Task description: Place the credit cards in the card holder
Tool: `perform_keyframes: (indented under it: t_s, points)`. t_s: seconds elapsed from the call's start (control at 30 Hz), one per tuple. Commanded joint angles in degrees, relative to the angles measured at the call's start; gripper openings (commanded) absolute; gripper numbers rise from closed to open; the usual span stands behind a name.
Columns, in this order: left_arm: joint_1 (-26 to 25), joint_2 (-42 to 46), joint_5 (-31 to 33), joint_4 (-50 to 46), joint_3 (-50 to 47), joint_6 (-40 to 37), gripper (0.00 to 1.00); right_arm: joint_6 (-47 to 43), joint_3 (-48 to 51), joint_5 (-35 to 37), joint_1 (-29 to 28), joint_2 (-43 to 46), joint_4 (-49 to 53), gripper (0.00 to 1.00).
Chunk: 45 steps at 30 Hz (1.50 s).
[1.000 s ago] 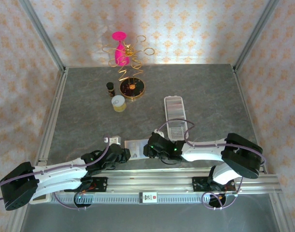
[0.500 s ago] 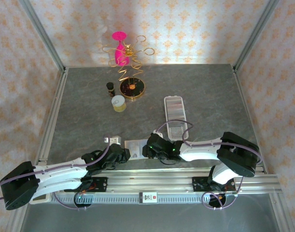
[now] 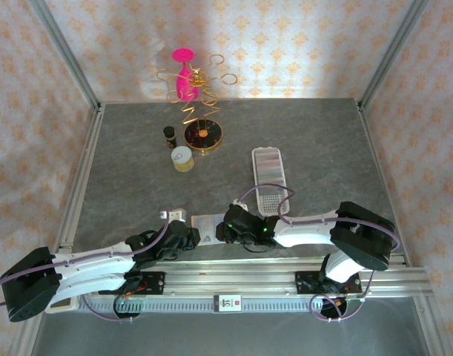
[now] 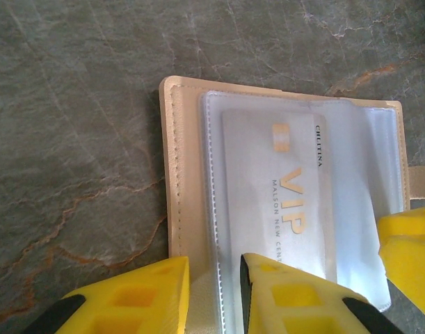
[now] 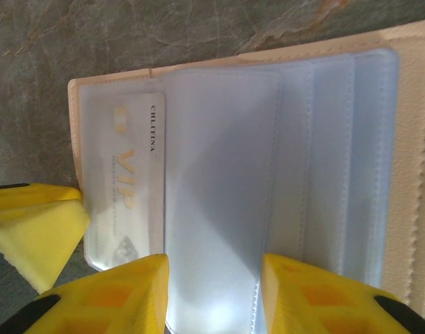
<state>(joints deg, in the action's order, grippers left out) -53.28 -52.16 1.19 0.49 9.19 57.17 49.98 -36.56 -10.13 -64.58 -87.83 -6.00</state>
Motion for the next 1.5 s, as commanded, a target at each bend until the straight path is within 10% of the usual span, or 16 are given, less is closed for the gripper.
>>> perform_keyframes:
  t_s: [0.0,1.47]
  points:
    - [-0.5,-0.6,1.7,-1.7,-0.8,-0.1,0.28,1.9,-0.2,-0.8,-0.5,0.7,-3.1,0.4]
    - [-0.4,-0.2,1.5,-1.5,-0.7,0.0,0.24,1.5,-4.8,4.9,-2.5,-3.6,7.8,0.43]
